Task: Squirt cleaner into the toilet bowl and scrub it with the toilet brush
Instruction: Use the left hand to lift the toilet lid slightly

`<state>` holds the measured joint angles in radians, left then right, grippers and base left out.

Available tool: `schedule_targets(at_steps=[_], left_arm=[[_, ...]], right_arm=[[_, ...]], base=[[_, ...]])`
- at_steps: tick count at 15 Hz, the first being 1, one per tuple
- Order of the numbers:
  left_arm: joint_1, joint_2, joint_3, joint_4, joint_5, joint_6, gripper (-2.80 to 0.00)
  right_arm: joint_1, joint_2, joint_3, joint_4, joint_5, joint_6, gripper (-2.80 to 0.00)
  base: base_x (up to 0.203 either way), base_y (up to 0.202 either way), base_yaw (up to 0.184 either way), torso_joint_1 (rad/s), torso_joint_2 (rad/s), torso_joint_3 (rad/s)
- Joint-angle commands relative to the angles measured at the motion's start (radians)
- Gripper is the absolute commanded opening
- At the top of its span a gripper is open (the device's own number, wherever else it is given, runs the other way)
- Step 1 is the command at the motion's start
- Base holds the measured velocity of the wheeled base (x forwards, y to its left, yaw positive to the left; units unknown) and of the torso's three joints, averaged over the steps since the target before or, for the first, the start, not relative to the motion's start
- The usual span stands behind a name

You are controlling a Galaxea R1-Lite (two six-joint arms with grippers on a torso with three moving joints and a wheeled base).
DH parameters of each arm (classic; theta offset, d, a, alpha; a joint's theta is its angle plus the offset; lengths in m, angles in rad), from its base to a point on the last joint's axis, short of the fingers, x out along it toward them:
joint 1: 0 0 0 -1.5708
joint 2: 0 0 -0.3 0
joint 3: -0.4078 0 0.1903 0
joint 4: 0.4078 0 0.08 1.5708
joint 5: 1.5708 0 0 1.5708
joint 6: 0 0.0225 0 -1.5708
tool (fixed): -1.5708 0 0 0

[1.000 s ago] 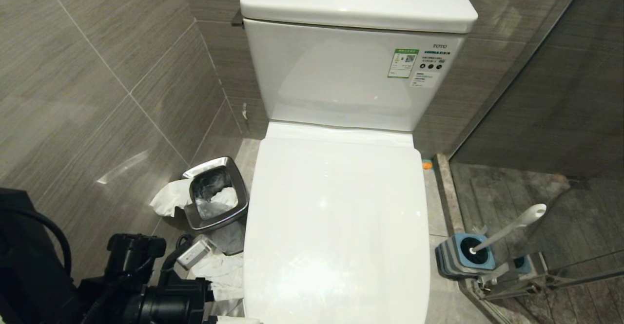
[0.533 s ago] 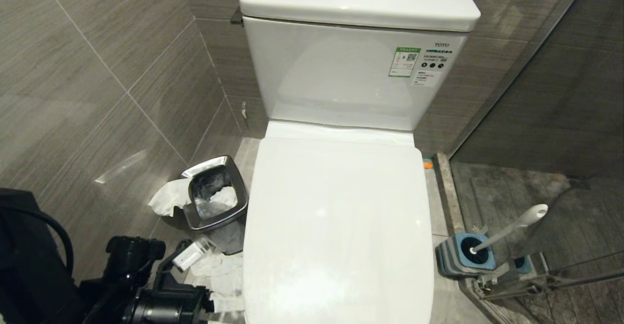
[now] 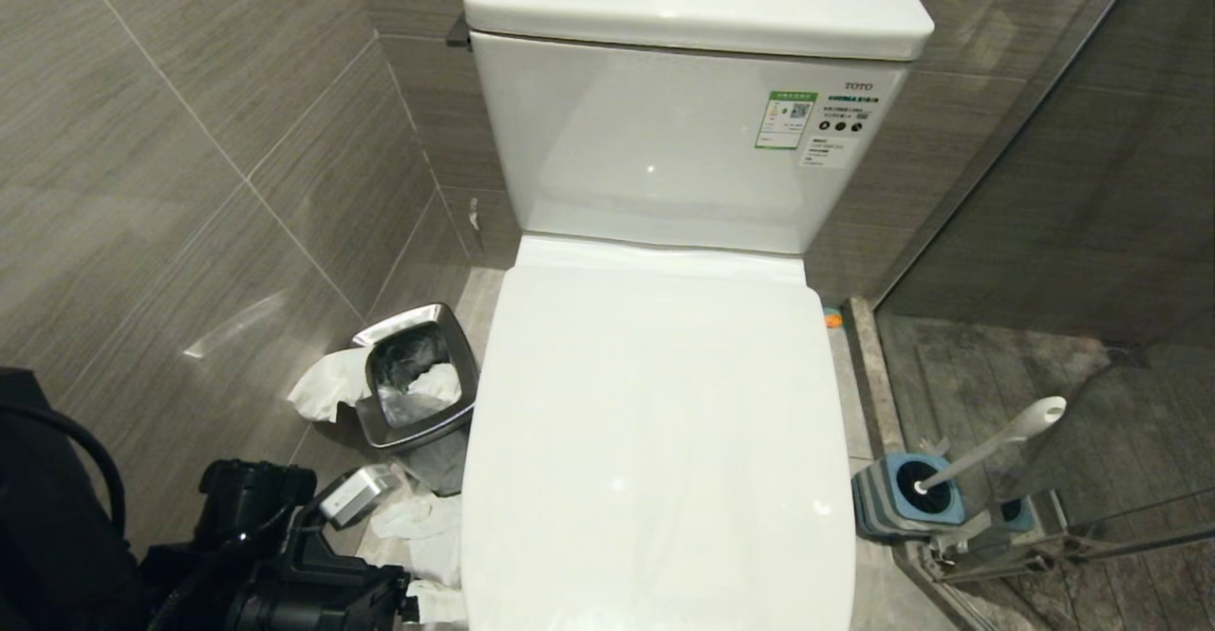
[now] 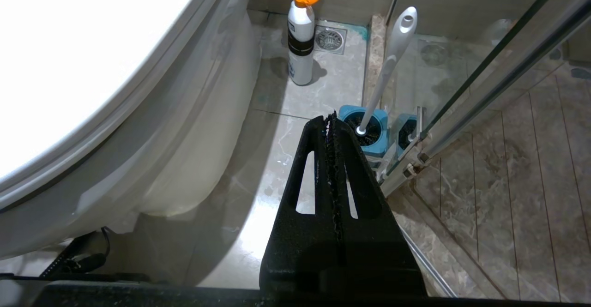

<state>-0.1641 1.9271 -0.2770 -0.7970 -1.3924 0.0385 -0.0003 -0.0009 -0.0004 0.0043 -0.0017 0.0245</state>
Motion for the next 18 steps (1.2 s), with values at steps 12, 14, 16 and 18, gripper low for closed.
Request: schedule_targets(at_steps=[12,14,16,18], left_arm=[[0.028,-0.238,0.006,0.089,-0.092,-0.098,0.0],[0.004,-0.279,0.004,0.113,-0.094,-0.099,0.0],[-0.02,-0.305,0.001,0.148,-0.106,-0.1,0.0],[-0.059,-0.327,-0.002,0.172,-0.108,-0.098,0.0]], right_arm=[[0.0,0.001,0.0,0.0,0.0,0.0,-2.8],[0.0,0.001,0.0,0.0,0.0,0.0,-2.8],[0.0,0.001,0.0,0.0,0.0,0.0,-2.8],[0.0,0.001,0.0,0.0,0.0,0.0,-2.8]], base=[[0.0,0.0,0.0,0.0,0.0,0.0],[0.0,0.0,0.0,0.0,0.0,0.0],[0.0,0.0,0.0,0.0,0.0,0.0],[0.0,0.0,0.0,0.0,0.0,0.0]])
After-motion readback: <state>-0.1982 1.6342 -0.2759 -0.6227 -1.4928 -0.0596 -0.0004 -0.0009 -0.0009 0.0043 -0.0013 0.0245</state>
